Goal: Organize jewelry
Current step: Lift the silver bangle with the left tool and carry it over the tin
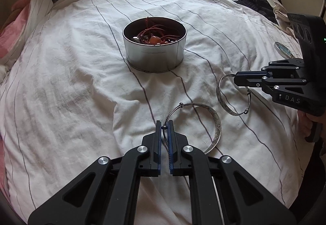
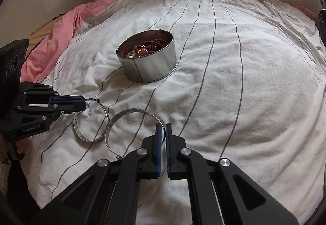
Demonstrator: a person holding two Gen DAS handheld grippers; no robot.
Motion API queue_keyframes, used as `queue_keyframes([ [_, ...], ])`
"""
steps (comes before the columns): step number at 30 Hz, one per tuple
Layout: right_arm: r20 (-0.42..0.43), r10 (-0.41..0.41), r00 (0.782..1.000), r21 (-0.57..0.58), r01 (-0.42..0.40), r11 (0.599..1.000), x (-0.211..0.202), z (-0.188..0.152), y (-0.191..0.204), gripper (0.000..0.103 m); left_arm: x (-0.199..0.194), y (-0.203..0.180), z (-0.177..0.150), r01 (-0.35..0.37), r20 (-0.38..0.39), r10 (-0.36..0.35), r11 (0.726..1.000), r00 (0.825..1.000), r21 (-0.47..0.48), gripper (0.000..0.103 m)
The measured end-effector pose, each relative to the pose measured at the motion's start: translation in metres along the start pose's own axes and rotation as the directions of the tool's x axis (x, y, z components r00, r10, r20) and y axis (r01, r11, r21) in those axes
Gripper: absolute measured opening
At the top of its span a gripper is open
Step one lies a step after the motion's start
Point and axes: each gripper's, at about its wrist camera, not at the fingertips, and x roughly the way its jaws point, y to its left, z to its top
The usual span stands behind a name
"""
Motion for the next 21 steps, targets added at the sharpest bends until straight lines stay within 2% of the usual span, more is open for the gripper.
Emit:
queue_keyframes([
  [4, -0.048, -0.045, 0.998, -0.024, 0.044, 0.999, 0.011, -0.003, 0.002, 0.005, 0.007, 0.003, -0.001, 0.002, -0.02, -0.003, 1.0, 1.0, -0.021, 0.009],
  [9, -0.067, -0.051, 0.996, -0.023, 0.049, 0.999, 0.017, -0.006, 0.0, 0.006, 0.012, -0.004, -0.001, -0.023, -0.029, 0.024, 0.999, 0.999, 0.024, 0.011],
  [12, -0.063, -0.053, 0.997, -0.029, 0.052, 0.998, 0.016, -0.006, 0.002, 0.006, 0.007, -0.006, 0.0, -0.025, -0.014, 0.025, 0.999, 1.0, 0.029, 0.006],
  [21, -0.012, -0.027, 1.0, 0.008, 0.027, 1.0, 0.005, -0.004, -0.003, 0.005, -0.01, -0.01, 0.004, -0.057, 0.045, 0.054, 0.997, 0.998, 0.051, 0.005],
])
